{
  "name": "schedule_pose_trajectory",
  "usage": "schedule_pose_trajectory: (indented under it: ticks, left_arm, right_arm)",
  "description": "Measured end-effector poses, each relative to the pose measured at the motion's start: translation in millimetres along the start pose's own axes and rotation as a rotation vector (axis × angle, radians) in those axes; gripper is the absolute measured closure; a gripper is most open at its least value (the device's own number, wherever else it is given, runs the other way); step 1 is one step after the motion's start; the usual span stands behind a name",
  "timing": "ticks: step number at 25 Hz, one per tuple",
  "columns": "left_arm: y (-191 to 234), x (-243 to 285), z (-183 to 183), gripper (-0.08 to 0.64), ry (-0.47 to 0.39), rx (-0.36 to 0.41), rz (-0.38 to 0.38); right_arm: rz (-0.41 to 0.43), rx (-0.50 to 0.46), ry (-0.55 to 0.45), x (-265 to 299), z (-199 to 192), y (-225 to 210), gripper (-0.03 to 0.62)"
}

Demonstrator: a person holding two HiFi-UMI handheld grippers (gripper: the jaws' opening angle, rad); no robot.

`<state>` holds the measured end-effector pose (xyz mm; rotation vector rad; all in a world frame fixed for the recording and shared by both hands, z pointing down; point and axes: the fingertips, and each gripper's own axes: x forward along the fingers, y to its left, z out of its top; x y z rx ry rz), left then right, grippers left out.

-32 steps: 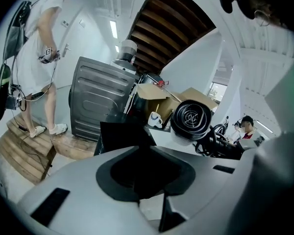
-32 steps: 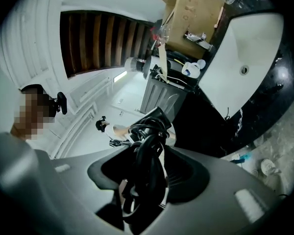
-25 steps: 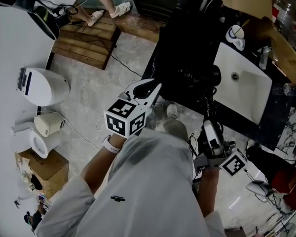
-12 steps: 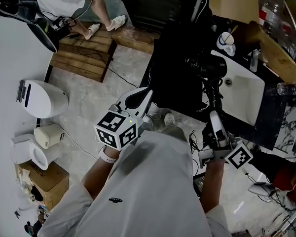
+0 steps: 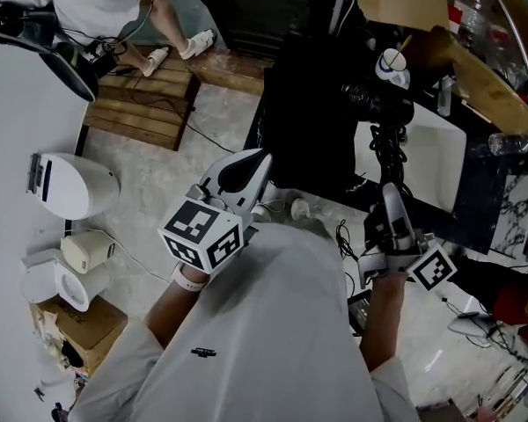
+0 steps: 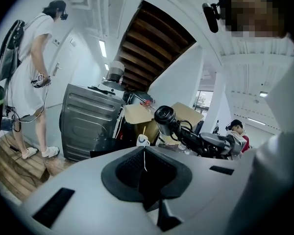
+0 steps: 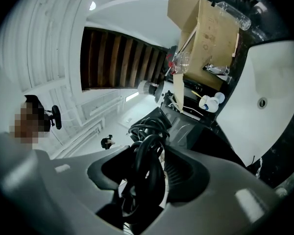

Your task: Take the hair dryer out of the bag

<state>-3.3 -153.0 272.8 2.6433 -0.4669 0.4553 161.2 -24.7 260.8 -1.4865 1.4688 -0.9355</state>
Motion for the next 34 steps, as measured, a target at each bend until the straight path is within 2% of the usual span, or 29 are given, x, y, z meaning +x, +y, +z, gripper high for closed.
schedule_pose_trajectory:
  ticks: [7,12,20,34]
  left_arm:
    - [-11,10,-5,0.549,0.013,-0.012,-0.017]
    - [-14,12,-13,0.549,0.03,-0.015,-0.021]
    - [-23,15,-22,0.551,0.044,-0.025,-0.034]
    - [-24,18,-26,0.551,0.062,-0.028,-0.028]
  right_arm:
    - [-0.009,-0.025,0.009,-6,10,2,0.362]
    - [-0.01,0.015,0.001,-13,10,2,0.362]
    - [-0.016,0.007,0.017,-22,11,2,0.362]
    - [-0.044,0.041,-0.029,-34,7,-12,0.362]
